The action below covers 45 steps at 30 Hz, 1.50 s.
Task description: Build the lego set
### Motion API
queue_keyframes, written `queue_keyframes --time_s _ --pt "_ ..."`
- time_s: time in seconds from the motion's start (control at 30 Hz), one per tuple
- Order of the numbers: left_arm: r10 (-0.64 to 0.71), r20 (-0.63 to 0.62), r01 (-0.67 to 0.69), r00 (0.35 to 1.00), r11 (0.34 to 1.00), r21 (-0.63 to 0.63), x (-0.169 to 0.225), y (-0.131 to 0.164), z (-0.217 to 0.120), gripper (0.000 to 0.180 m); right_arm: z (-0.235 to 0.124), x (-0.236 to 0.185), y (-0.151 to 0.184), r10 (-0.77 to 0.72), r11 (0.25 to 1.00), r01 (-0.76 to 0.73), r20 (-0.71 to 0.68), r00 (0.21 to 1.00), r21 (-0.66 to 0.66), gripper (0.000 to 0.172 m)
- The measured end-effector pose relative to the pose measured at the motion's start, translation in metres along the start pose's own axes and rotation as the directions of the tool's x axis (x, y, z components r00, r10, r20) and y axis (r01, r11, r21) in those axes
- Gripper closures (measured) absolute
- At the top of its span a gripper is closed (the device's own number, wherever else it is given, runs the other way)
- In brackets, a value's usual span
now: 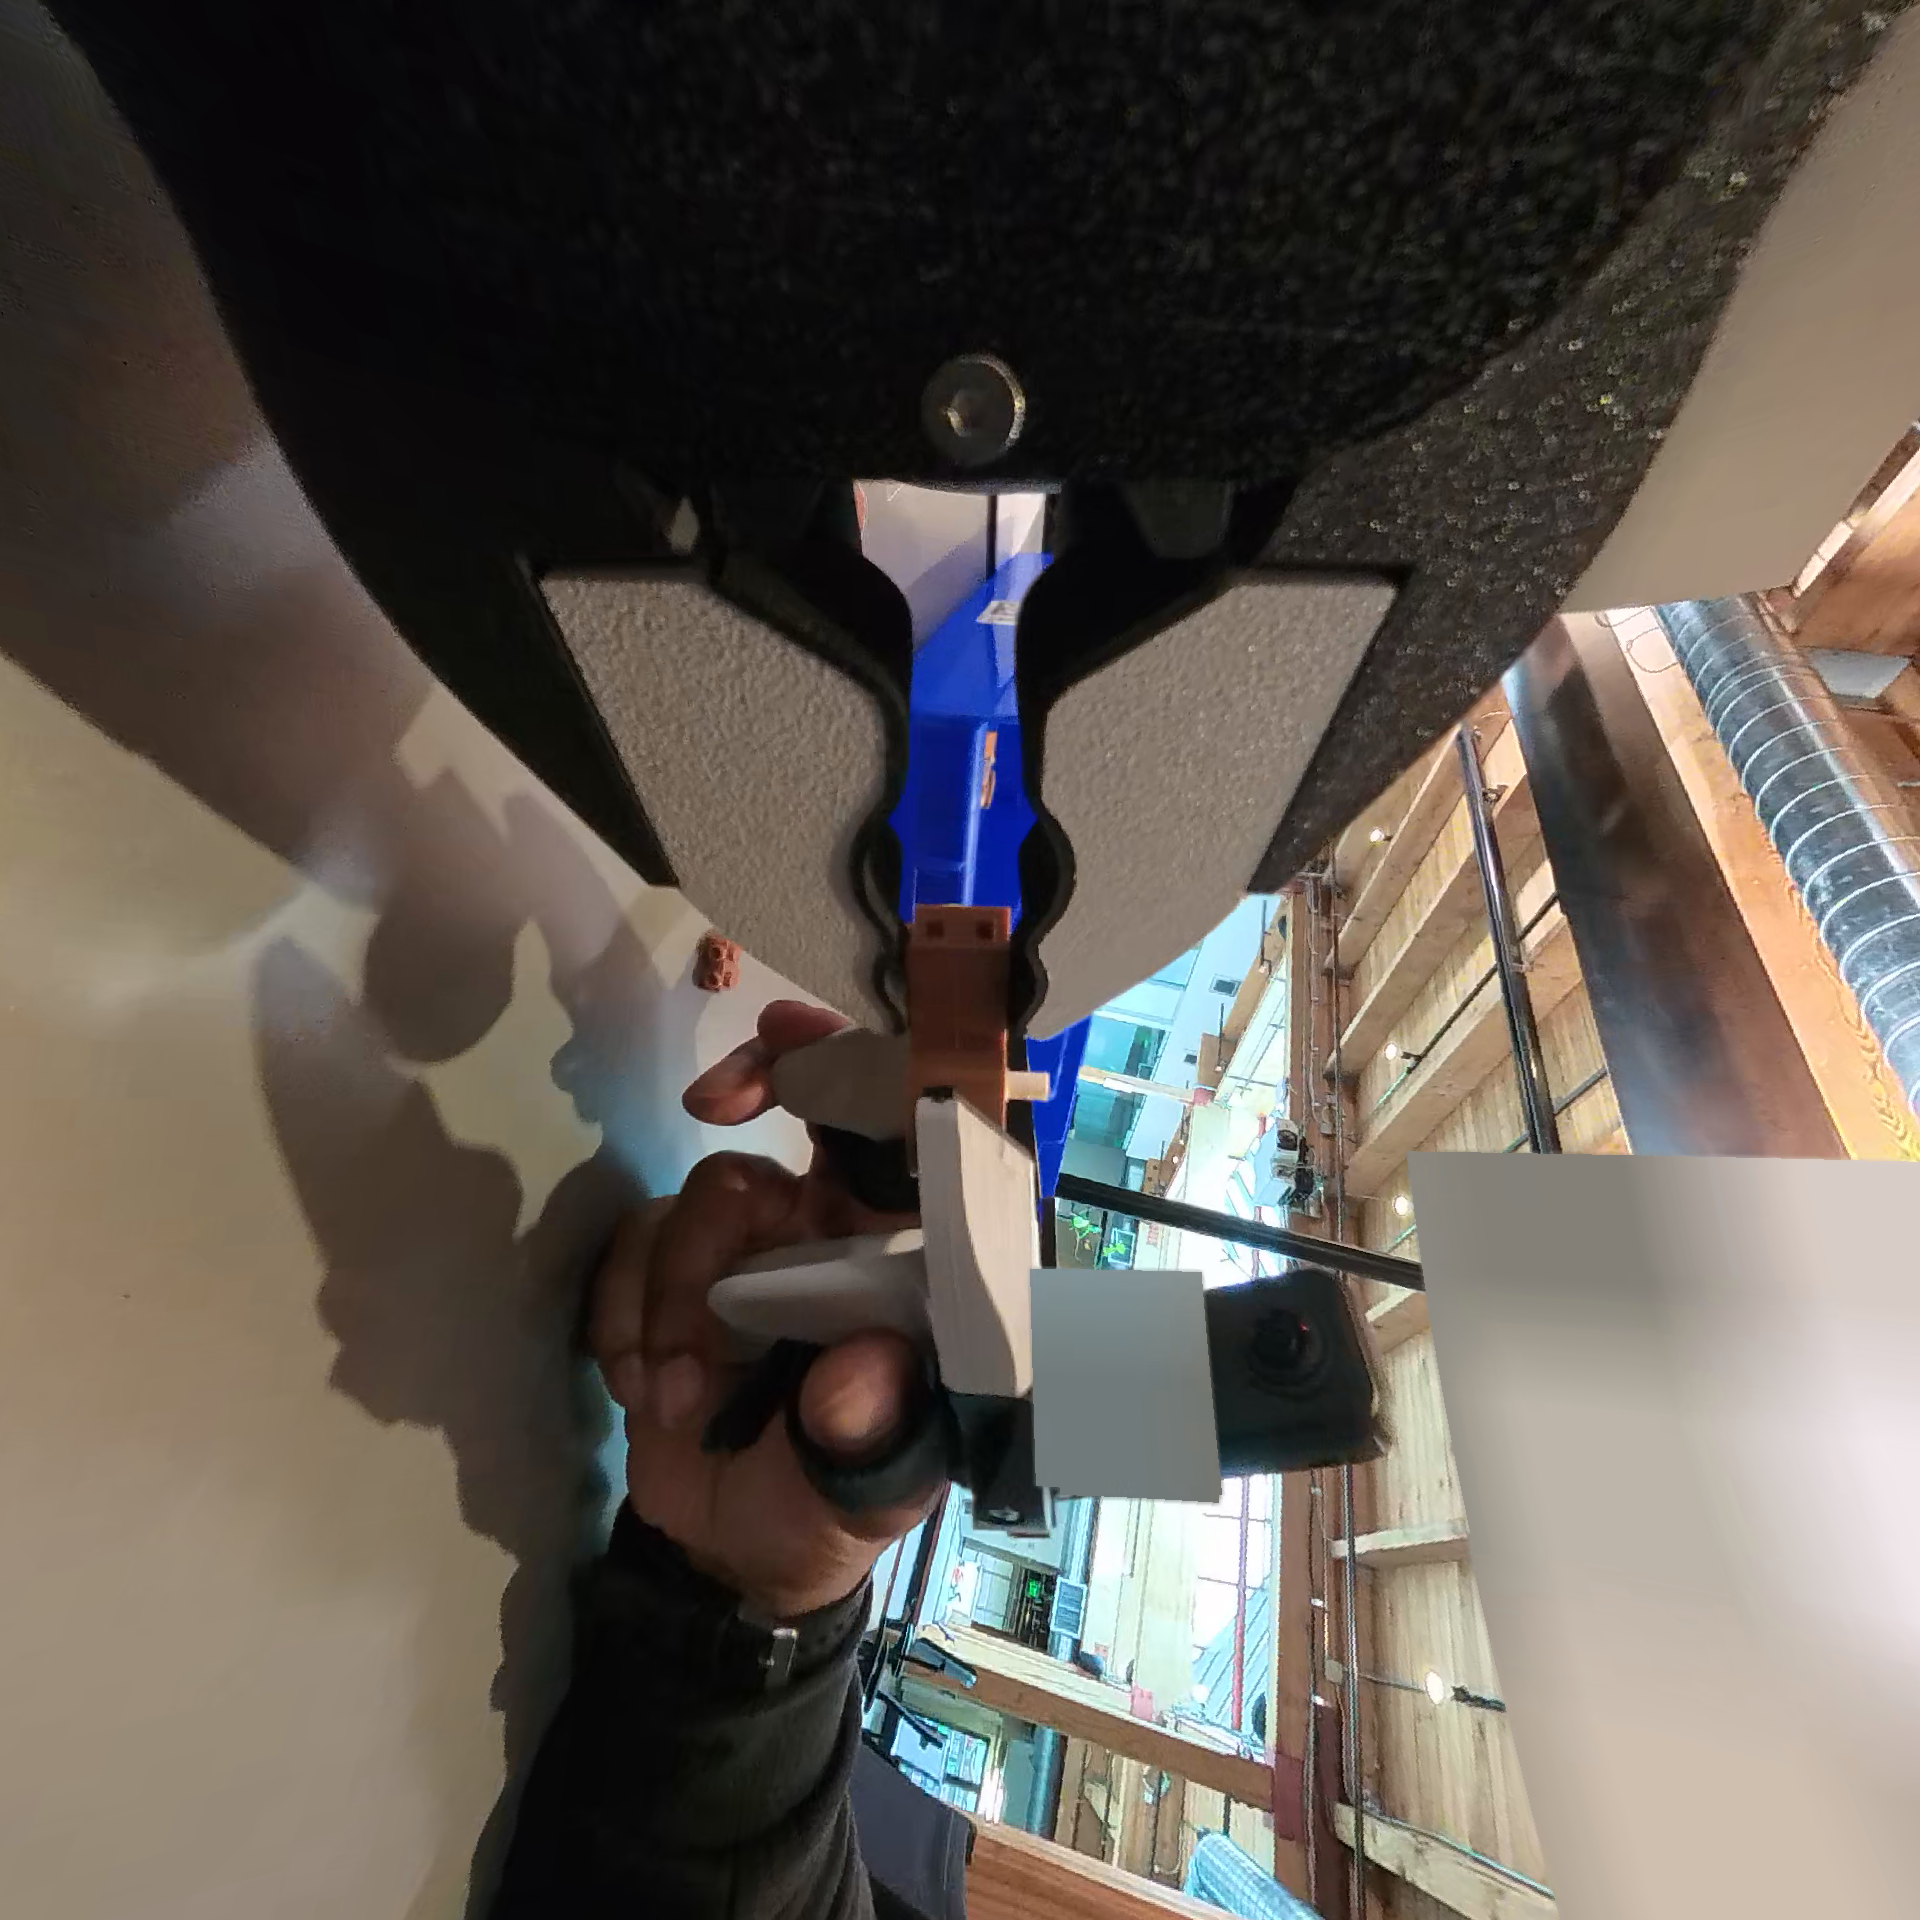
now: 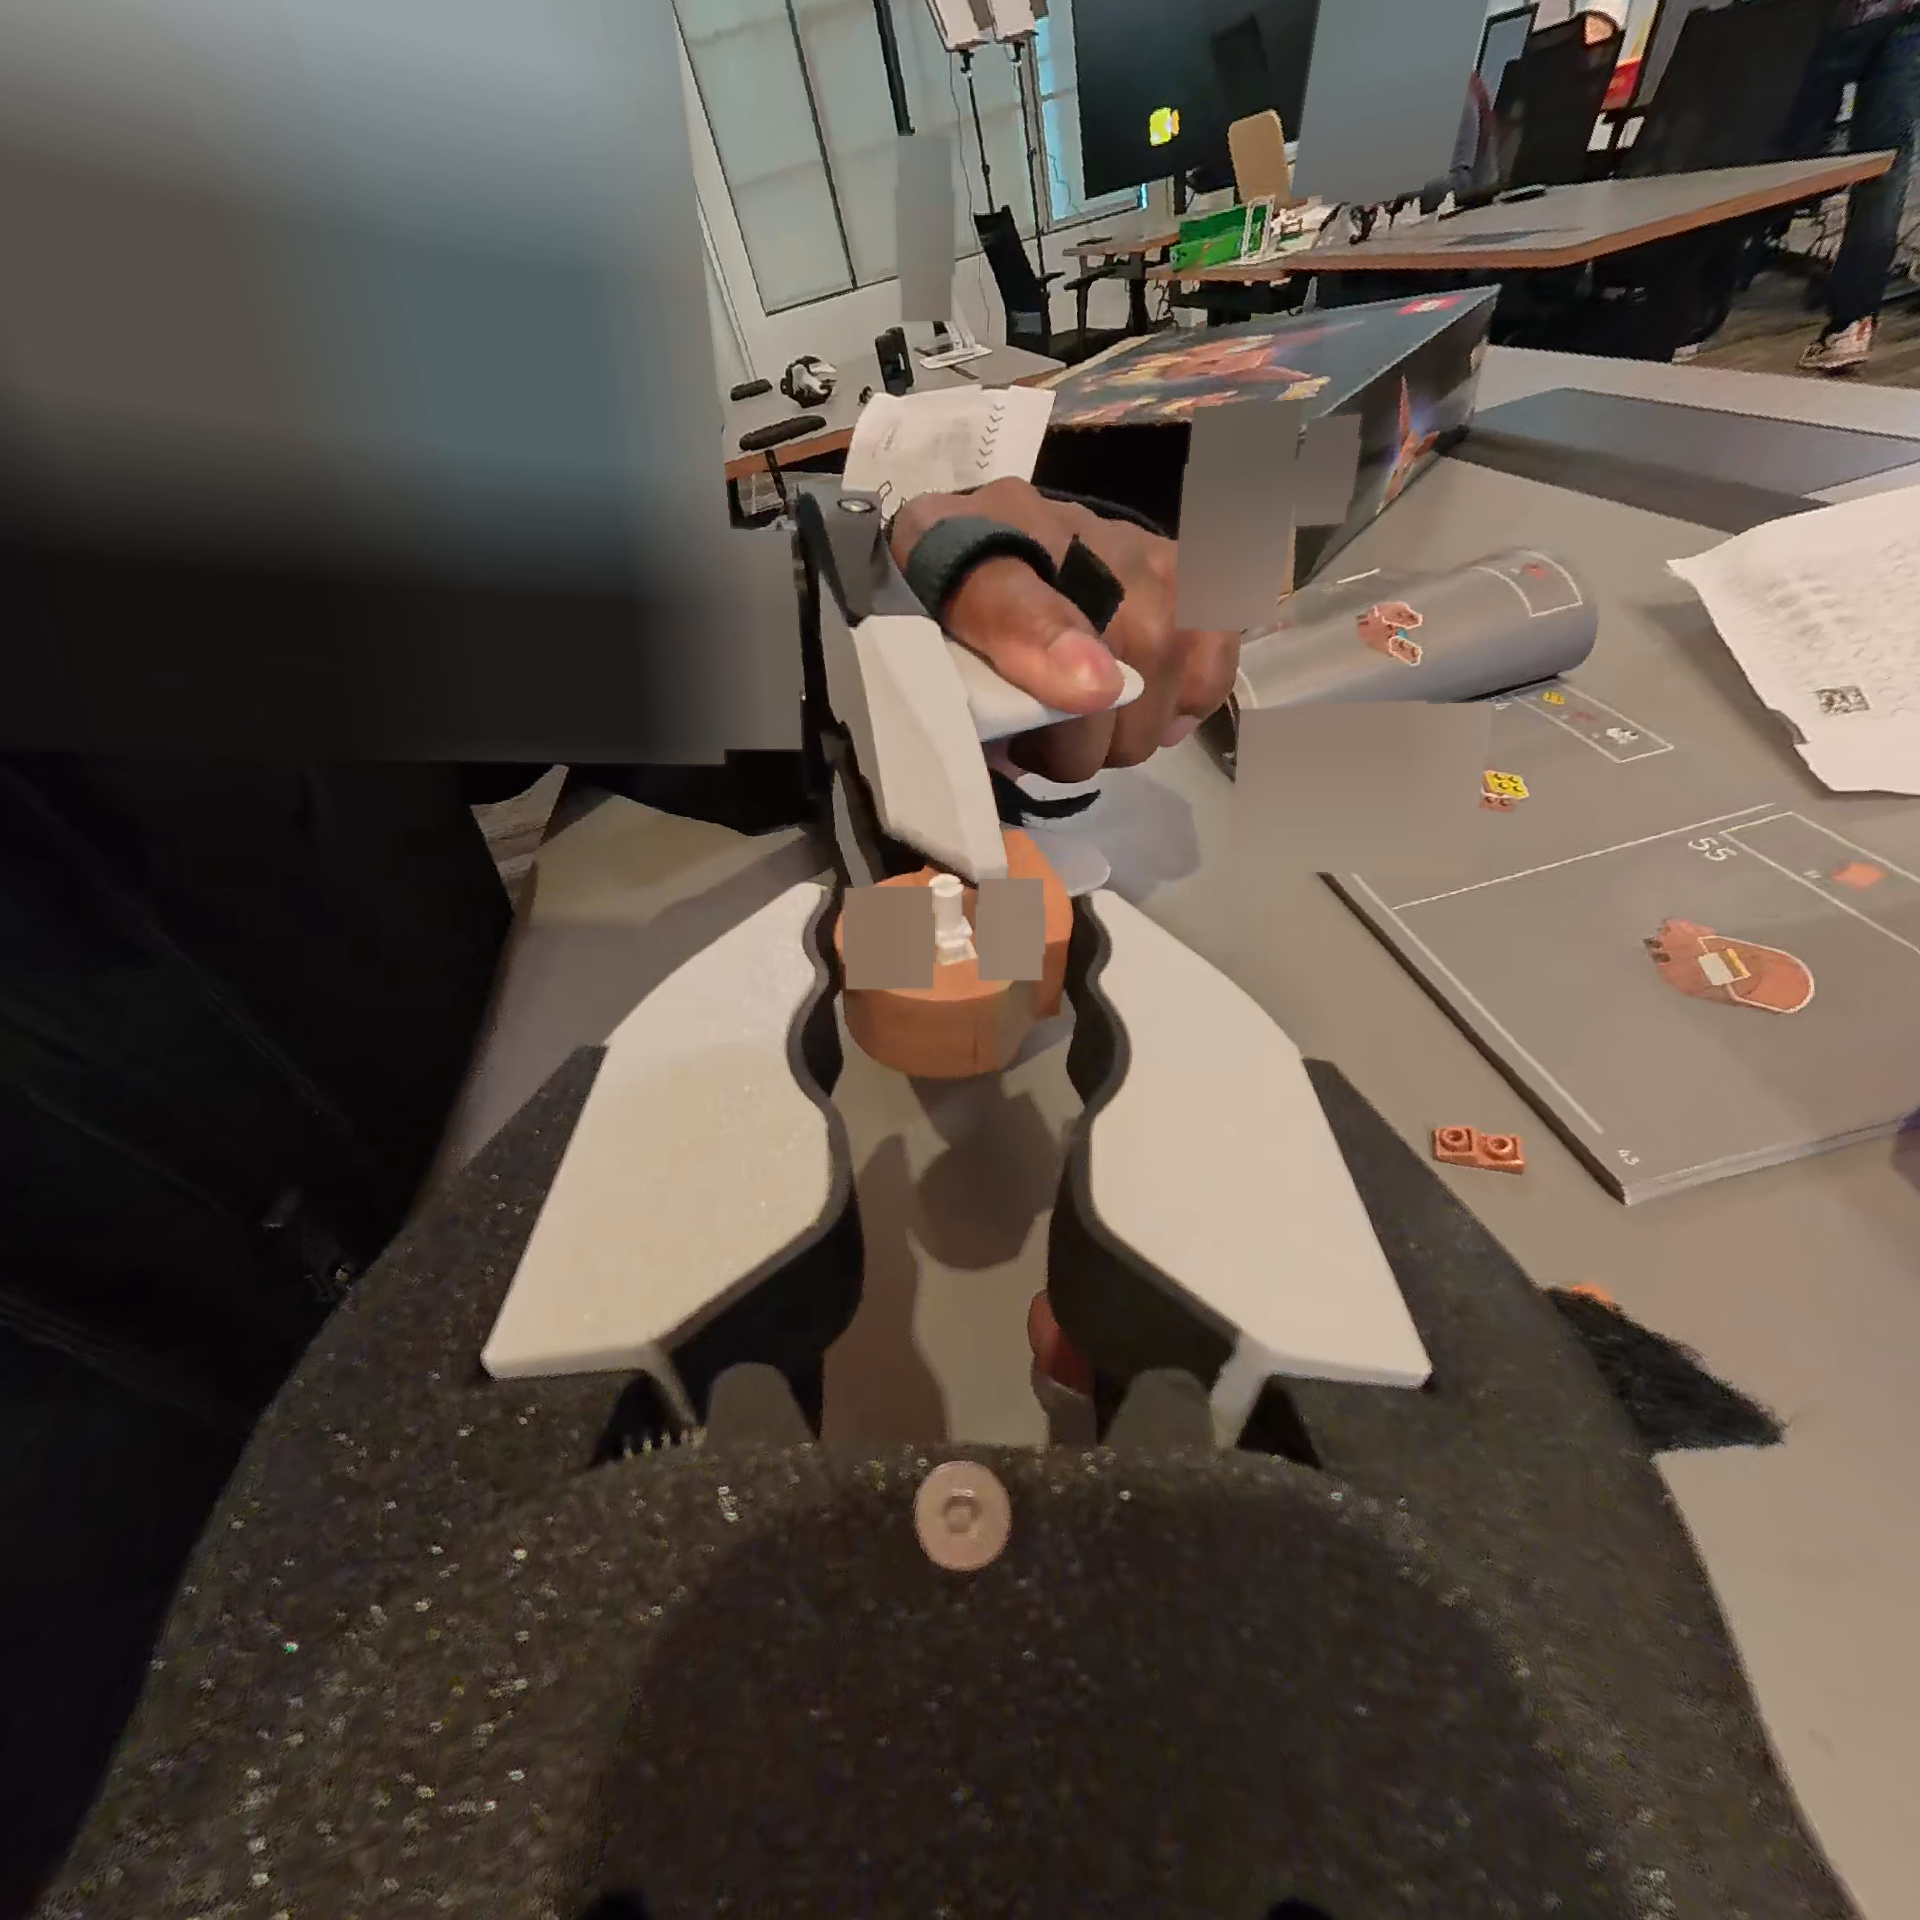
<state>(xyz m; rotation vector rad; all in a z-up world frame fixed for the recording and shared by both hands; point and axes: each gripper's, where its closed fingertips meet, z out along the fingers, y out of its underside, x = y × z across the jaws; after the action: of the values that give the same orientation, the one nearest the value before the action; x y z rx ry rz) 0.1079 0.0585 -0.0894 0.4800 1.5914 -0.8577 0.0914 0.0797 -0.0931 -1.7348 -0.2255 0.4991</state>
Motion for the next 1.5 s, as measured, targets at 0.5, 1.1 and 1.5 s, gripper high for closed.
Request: queue_keyframes --time_s 0.5,1.1,1.5 --pt "0.022 -0.016 -0.022 1.000 1.000 0.004 0.006 -0.004 0.003 0.164 -0.002 -0.002 0.004 -0.061 0.998 0.061 -0.004 0.998 -0.032 0.111" --pt "0.129 0.044 -0.130 0.991 0.991 0.032 -0.001 -0.016 0.000 0.164 -0.010 -0.017 -0.004 -0.102 0.994 0.099 0.076 0.992 0.036 0.132" --pt "0.121 0.055 -0.124 0.991 0.990 0.062 -0.003 -0.024 -0.001 0.164 -0.012 -0.024 -0.006 -0.114 0.993 0.110 0.104 0.988 0.045 0.132"
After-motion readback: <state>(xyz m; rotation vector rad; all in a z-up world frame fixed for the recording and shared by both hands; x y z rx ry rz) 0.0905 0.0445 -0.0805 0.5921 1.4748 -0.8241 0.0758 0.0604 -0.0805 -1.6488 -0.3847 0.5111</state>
